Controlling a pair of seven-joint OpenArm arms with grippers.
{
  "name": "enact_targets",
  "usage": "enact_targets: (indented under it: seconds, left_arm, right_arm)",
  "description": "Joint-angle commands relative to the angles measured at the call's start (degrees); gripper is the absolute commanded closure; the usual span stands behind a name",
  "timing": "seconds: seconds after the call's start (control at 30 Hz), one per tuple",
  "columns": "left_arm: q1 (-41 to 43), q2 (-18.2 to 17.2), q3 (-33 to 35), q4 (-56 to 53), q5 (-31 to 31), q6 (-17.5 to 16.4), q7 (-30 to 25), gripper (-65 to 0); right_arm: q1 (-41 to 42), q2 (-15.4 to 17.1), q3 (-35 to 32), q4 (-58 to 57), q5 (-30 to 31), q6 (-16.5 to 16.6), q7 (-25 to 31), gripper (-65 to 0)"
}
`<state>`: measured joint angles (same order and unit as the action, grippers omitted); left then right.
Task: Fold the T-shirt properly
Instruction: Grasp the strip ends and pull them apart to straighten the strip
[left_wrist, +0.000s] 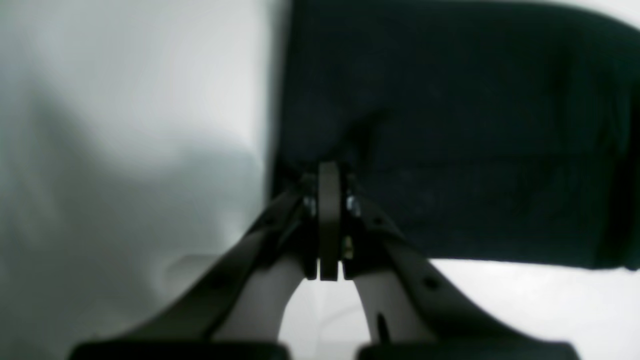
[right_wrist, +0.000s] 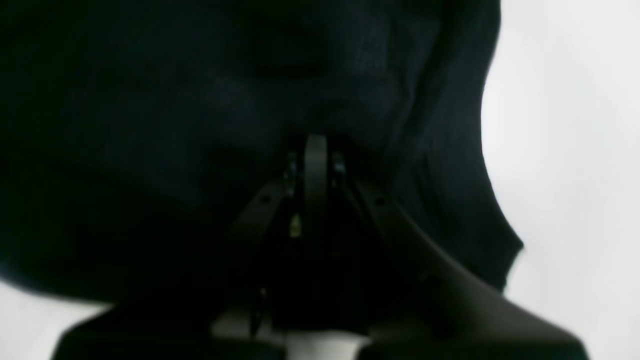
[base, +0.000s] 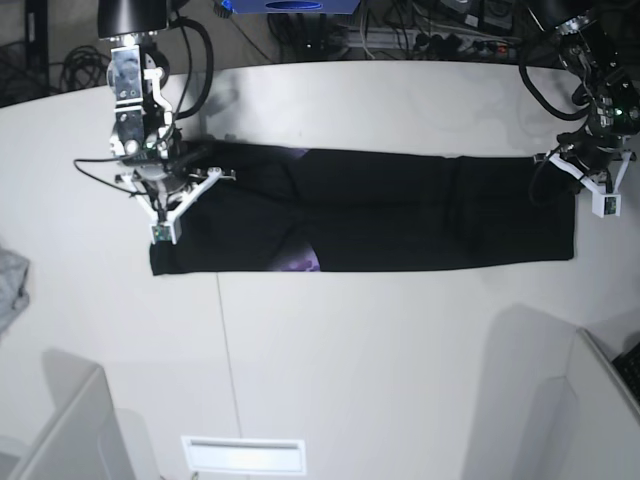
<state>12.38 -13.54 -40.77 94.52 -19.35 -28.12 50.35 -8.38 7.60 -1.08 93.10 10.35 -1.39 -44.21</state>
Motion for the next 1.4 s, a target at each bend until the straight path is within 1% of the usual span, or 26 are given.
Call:
enact_targets:
  seconds: [0.0, 0.1, 0.13, 0.2, 0.43, 0.5, 0.57, 0.63, 0.73, 0.77, 0.8, 0.83, 0.9, 1.07, 1.23, 1.37]
  left_arm:
    - [0.0, -0.7, -0.3, 1.0, 0.8, 0.2, -1.3, 0.0]
    - [0.2, -0.7, -0.4, 0.7, 1.5, 0.1, -1.5, 0.0]
    - [0.2, -0.7, -0.5, 0.7, 1.5, 0.1, -1.6, 0.0]
    - [0.3, -0.8, -0.6, 0.7, 1.5, 0.1, -1.6, 0.0]
    - [-0.4, -0.9, -7.8, 0.8, 1.5, 0.1, -1.6, 0.0]
    - [-0.4, -1.6, -8.9, 0.8, 1.5, 0.1, -1.6, 0.0]
    - [-0.4, -2.1, -9.6, 0.7, 1.4, 0.0, -1.6, -12.8]
    - [-0.5, -2.1, -9.7, 0.7, 0.9, 0.0, -1.6, -28.8]
    - [-0.5, -2.1, -9.7, 0.6, -3.2, 0.0, -1.6, -50.7]
    - [-0.5, -2.2, -9.7, -0.1, -5.2, 0.0, -1.6, -57.1]
    - [-0.5, -2.3, -9.7, -1.0, -6.9, 0.0, -1.6, -62.2]
    - [-0.6, -2.9, -9.5, -2.2, -8.1, 0.0, -1.6, -65.0]
    - [-2.2, -4.0, -9.3, -5.4, -10.3, 0.0, -1.6, -65.0]
    - [-6.2, -4.8, -9.1, -11.8, -10.2, 0.0, -1.6, -65.0]
    - [-7.9, -5.4, -3.9, -13.7, -10.2, 0.0, -1.7, -65.0]
    - [-9.3, -5.4, -1.1, -15.7, -10.2, 0.4, -1.7, -65.0]
  right_arm:
    - [1.2, 0.6, 0.4, -1.6, -0.7, -0.2, 0.0, 0.0]
    - [3.1, 1.3, 0.4, -6.5, -0.8, -0.2, 1.0, 0.0]
    - [3.5, 2.1, 0.4, -7.4, -0.8, -0.2, 1.3, 0.0]
    - [3.7, 2.4, 0.4, -8.0, -0.8, -0.2, 1.4, 0.0]
    - [1.1, 2.5, 0.3, 0.2, -0.8, -0.2, 0.9, 0.0]
    - [0.1, 2.4, 0.2, 3.5, -0.6, -0.2, 0.9, 0.0]
    - [-1.0, 2.3, 0.2, 7.2, -0.5, -0.2, 0.9, 0.0]
    - [-2.0, 2.3, 0.2, 10.9, -0.5, -0.2, 0.9, 0.0]
    - [-3.3, 2.2, -0.7, 15.1, -0.5, -0.2, 0.9, 0.0]
    - [-3.6, 2.2, -1.8, 16.2, -0.5, -0.2, 0.9, 0.0]
    - [-3.8, 2.2, -2.7, 16.9, -0.5, -0.2, 0.9, 0.0]
    - [-4.0, 2.2, -3.4, 17.3, -0.5, -0.2, 0.9, 0.0]
    - [-4.1, 2.2, -5.0, 17.3, -0.6, -0.2, 0.9, 0.0]
    - [-4.1, 2.2, -7.6, 17.2, -0.6, -0.3, 0.9, 0.0]
    - [-4.1, 2.2, -9.6, 17.2, -0.6, -0.4, 0.9, 0.0]
    - [-4.1, 2.2, -11.1, 17.2, -0.6, -0.4, 0.9, 0.0]
